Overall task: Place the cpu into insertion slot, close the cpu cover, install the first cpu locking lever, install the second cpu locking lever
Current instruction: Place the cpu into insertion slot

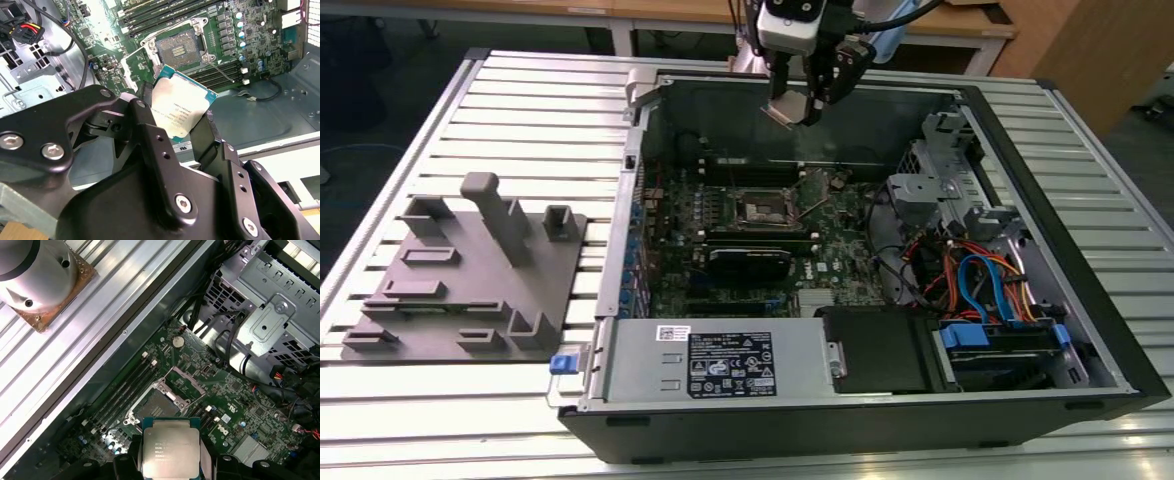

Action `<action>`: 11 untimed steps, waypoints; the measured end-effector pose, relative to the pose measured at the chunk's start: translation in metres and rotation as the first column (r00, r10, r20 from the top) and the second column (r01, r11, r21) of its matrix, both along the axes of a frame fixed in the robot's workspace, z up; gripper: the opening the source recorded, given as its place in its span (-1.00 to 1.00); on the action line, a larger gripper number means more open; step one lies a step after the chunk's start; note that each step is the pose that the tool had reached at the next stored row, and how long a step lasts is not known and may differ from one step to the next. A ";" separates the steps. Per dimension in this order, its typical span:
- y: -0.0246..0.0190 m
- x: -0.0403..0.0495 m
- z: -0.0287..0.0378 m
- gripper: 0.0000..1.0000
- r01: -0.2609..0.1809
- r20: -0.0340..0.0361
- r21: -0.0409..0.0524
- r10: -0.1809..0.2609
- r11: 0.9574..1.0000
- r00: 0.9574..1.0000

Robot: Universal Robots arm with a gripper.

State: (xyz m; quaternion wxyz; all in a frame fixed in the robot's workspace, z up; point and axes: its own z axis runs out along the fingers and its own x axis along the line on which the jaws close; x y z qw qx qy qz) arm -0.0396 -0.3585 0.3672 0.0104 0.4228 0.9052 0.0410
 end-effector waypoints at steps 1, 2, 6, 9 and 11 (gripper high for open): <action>0.0000 0.0000 0.0000 0.08 0.000 0.000 0.000 0.000 1.000 1.000; 0.0000 0.0000 0.0000 0.08 0.000 0.000 0.000 0.000 1.000 1.000; 0.0000 0.0000 0.0000 0.08 0.000 0.000 0.000 0.000 1.000 1.000; 0.0000 0.0000 0.0000 0.08 0.008 0.000 0.000 -0.008 1.000 1.000; 0.0000 0.0000 -0.0002 0.08 0.030 0.000 0.000 -0.030 1.000 1.000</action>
